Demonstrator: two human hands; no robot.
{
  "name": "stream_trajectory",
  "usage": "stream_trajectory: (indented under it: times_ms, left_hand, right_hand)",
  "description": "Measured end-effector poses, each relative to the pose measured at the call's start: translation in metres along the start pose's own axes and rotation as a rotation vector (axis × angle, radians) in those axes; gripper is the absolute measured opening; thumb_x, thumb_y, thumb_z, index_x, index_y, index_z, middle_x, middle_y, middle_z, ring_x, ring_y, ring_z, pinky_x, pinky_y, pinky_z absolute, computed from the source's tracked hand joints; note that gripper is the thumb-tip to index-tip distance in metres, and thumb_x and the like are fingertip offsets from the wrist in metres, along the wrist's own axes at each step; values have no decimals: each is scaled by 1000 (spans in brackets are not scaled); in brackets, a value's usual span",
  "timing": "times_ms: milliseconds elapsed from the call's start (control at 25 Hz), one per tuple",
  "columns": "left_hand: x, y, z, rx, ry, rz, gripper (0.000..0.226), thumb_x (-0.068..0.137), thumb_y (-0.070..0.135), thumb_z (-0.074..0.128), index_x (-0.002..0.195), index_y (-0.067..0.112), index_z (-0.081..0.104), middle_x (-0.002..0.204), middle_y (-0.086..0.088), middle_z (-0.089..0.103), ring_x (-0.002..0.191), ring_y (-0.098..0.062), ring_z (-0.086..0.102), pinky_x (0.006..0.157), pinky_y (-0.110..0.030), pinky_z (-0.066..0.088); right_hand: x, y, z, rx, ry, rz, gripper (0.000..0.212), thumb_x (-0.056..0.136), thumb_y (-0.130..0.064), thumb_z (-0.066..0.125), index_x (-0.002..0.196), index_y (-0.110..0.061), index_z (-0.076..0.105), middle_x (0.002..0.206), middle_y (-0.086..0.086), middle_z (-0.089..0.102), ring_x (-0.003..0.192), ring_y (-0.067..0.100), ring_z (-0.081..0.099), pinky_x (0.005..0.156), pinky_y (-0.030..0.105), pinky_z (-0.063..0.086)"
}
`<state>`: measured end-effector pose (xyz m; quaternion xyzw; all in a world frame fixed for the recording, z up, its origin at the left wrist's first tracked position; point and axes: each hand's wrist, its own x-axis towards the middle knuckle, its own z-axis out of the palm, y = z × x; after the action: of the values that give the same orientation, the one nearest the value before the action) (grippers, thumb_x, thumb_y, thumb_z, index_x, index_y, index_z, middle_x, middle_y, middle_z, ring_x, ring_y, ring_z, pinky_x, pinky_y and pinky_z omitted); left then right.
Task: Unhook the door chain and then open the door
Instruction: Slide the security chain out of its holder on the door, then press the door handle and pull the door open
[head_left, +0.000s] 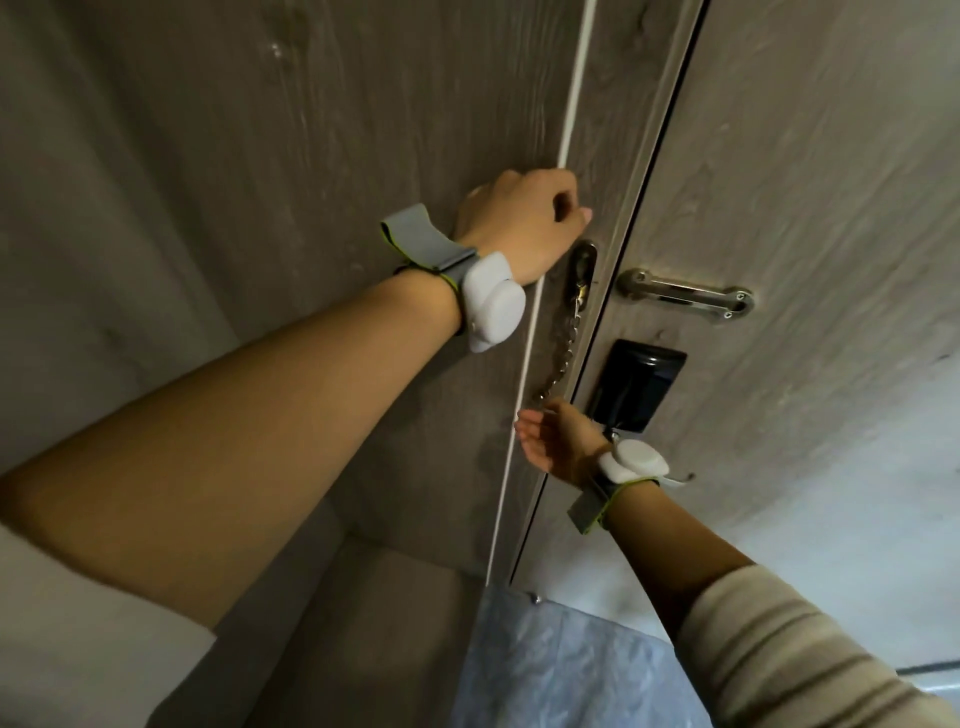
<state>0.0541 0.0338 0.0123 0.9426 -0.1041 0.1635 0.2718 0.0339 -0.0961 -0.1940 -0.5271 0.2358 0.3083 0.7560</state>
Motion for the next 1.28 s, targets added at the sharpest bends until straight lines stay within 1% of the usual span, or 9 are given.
stream_trajectory:
  times_ms: [240,440,560,640,760,880,960,1160,1280]
  left_hand:
    - [-12,-7,13,-162,-17,2,29,85,44,54,98,19,62,78,-5,69,83,-31,70,80,-47,57]
    - [-56,-33,57,-316,-81,-96,22,84,43,55,92,25,65,74,-7,73,75,-24,72,77,-49,59]
    - [-95,-57,90,-433,-200,-219,15,92,27,58,94,15,67,76,-8,72,74,-25,72,77,-50,60]
    - [-121,-74,105,-481,-251,-307,16,94,23,56,96,11,67,75,-7,72,72,-24,70,71,-40,59]
    - [-157,-91,120,-522,-359,-459,21,97,19,52,102,4,65,78,-10,71,59,-11,65,55,-15,48]
    - [-182,-105,130,-574,-401,-554,21,98,23,50,100,9,66,77,-7,71,53,-3,64,47,-10,44]
    - [-189,-108,133,-588,-385,-572,21,99,26,49,98,13,66,78,-5,73,59,-8,65,50,-11,46]
    - [-195,-88,135,-644,-289,-533,21,98,21,48,99,9,66,82,-11,71,63,-17,61,52,-11,44]
    - [-196,-71,144,-717,-264,-521,23,99,22,47,106,10,66,93,-10,70,76,-19,63,56,-8,45]
  right_hand:
    - [-28,-21,-54,-769,465,-409,41,98,-31,53,70,-6,69,74,19,74,60,28,67,65,38,60]
    - [-30,-15,-86,-1237,573,-292,44,94,-51,55,61,-21,60,86,12,70,79,29,66,76,36,54]
    - [-4,0,-96,-1309,532,-184,53,93,-64,44,82,-18,67,107,13,72,102,34,65,105,48,46]
    - [14,10,-102,-1262,527,-183,64,93,-66,37,97,-15,74,111,12,74,108,36,65,113,57,35]
    - [23,21,-110,-1115,520,-272,72,87,-73,29,85,-20,77,101,14,75,99,37,67,109,58,40]
    - [30,37,-119,-900,482,-311,66,79,-77,35,66,-23,71,99,16,77,99,39,68,102,53,49]
    - [25,42,-116,-854,491,-310,73,71,-81,32,70,-20,72,102,18,77,99,40,68,101,53,49]
    - [-28,60,-103,-1376,616,-379,64,102,-58,30,89,-14,75,96,14,74,97,35,67,115,53,25]
    - [-54,79,-109,-1477,569,-438,57,103,-55,35,95,-15,75,102,13,76,101,35,68,112,49,29]
